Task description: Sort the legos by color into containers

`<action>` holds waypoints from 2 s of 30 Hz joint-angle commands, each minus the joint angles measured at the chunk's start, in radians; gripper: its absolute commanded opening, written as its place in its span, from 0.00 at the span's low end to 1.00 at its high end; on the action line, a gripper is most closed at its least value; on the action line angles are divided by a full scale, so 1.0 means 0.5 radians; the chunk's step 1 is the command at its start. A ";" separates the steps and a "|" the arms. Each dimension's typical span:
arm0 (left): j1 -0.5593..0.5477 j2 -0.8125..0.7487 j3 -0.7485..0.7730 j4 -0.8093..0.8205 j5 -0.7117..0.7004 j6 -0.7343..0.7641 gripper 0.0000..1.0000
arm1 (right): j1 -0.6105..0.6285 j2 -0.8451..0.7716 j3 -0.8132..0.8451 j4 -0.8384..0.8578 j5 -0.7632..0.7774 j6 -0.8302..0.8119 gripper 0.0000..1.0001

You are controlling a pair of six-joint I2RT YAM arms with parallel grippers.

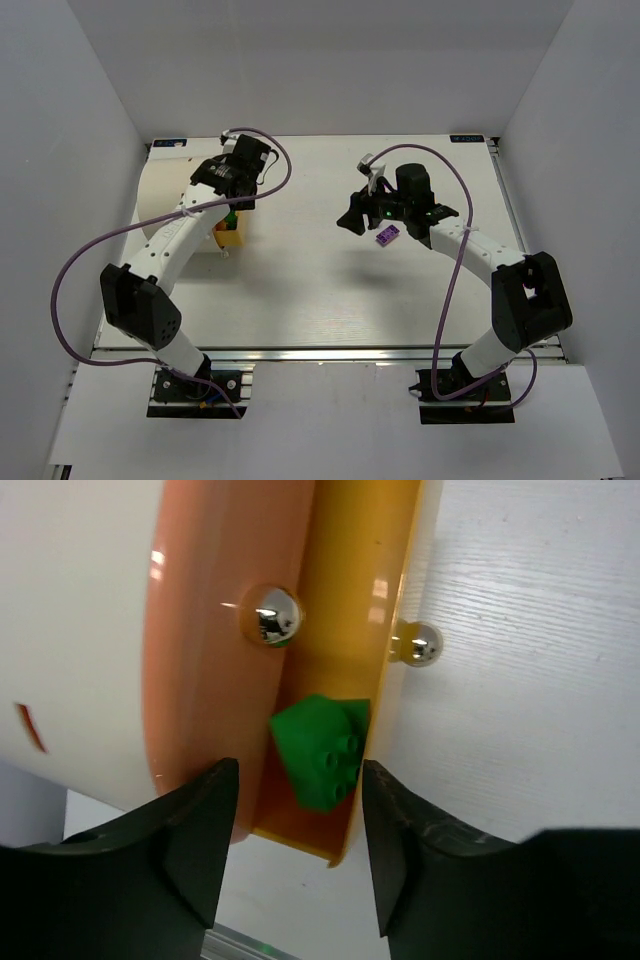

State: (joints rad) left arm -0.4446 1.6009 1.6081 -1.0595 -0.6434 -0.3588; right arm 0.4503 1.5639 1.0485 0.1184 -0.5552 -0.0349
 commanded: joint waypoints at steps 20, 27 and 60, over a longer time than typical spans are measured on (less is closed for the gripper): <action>-0.010 -0.054 -0.029 0.416 0.845 0.135 0.00 | -0.005 0.088 0.133 -0.010 -0.236 -0.031 0.26; -0.010 0.308 0.113 0.230 0.407 0.083 0.02 | -0.017 0.081 0.149 -0.034 -0.157 -0.041 0.23; 0.009 0.520 0.171 -0.035 -0.229 0.024 0.70 | -0.054 0.106 0.146 -0.034 -0.163 -0.038 0.24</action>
State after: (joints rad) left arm -0.4507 1.9125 1.6875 -1.0565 -0.6830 -0.3485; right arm 0.4297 1.6119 1.0840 0.0986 -0.6315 -0.0452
